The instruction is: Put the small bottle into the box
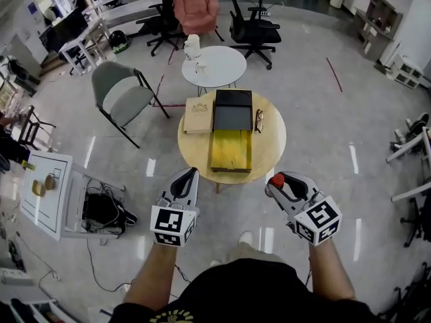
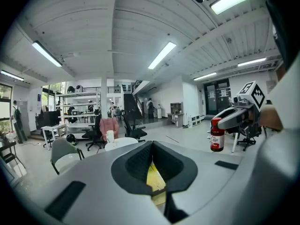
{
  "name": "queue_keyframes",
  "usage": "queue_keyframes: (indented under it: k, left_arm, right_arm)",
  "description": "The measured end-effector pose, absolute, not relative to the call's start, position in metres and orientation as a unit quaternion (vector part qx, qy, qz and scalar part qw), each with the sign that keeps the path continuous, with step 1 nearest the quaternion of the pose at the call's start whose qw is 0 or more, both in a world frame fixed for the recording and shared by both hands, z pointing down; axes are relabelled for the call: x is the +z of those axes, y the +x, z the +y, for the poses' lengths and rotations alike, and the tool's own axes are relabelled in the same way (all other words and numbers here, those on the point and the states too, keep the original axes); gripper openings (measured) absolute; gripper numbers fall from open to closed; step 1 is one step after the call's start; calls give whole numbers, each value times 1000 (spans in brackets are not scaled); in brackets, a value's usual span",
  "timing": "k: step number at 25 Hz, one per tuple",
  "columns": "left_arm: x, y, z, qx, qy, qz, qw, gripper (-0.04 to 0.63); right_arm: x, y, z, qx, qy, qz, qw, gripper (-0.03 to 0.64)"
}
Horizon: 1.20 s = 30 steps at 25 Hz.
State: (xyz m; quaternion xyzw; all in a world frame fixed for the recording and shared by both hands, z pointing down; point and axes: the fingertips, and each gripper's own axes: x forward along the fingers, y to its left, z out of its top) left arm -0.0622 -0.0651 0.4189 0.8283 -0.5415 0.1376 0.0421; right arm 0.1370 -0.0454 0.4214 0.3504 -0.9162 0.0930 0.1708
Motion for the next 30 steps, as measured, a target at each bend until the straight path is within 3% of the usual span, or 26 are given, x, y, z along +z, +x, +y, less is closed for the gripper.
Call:
queue_keyframes:
  k: [30]
  left_arm:
    - [378, -58, -108, 130, 813, -567, -7, 18]
  right_arm:
    - [405, 138, -115, 80, 327, -931, 142, 153]
